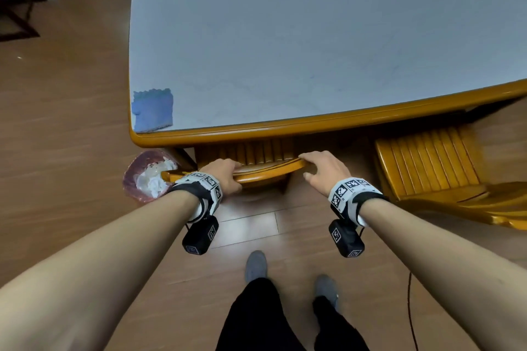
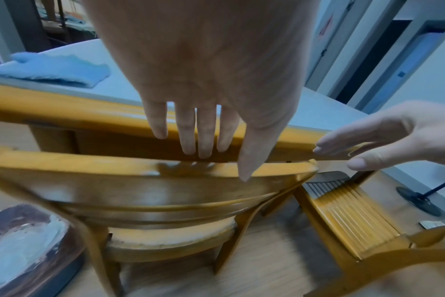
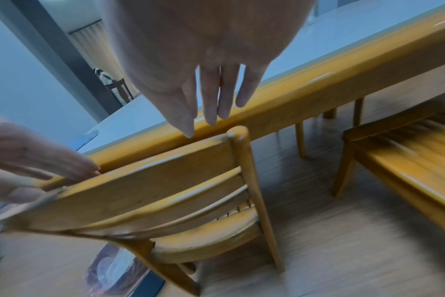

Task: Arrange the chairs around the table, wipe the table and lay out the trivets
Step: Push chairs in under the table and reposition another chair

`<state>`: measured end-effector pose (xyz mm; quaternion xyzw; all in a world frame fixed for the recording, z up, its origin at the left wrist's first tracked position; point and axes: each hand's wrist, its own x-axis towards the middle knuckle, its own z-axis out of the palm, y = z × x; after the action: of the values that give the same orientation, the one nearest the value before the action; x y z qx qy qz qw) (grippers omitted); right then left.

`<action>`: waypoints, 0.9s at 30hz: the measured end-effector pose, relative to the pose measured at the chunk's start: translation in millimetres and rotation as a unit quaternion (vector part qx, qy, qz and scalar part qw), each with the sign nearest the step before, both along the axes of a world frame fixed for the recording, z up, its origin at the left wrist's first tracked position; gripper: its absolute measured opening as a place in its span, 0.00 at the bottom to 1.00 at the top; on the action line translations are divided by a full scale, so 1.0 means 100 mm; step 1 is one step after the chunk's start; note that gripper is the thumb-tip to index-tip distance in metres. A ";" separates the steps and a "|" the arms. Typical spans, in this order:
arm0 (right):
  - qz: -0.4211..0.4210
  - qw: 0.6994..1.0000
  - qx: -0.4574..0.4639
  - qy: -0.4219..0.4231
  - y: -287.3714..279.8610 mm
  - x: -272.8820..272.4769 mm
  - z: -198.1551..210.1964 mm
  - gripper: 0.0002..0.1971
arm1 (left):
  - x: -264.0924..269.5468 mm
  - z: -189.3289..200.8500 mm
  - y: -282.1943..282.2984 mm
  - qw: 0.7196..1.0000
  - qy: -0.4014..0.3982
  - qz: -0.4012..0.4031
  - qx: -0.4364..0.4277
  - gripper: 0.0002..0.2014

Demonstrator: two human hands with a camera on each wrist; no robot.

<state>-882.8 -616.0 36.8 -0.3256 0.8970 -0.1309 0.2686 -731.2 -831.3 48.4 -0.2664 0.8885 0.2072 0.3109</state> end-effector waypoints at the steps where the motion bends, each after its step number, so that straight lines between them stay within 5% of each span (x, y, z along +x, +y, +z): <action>1: -0.013 1.000 0.003 -0.001 0.13 -0.07 0.03 0.25 | -0.07 0.08 0.11 1.000 0.005 -0.001 -0.001 0.33; 12: -0.039 0.999 -0.033 0.016 2.08 -0.81 0.31 0.23 | -0.85 0.61 1.89 0.993 0.111 0.035 -0.025 0.30; 18: -0.079 0.997 -0.011 0.020 3.33 -1.04 0.33 0.23 | -1.25 0.59 3.04 0.993 0.117 0.025 0.004 0.30; 27: -0.142 0.989 0.019 0.042 4.35 -1.55 0.32 0.23 | -2.19 0.35 3.99 0.988 0.137 -0.043 0.054 0.30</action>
<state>-1037.6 -181.1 68.8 -0.1950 0.9470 -0.1366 0.2155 -950.2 -432.4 83.2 -0.1794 0.9209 0.2759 0.2089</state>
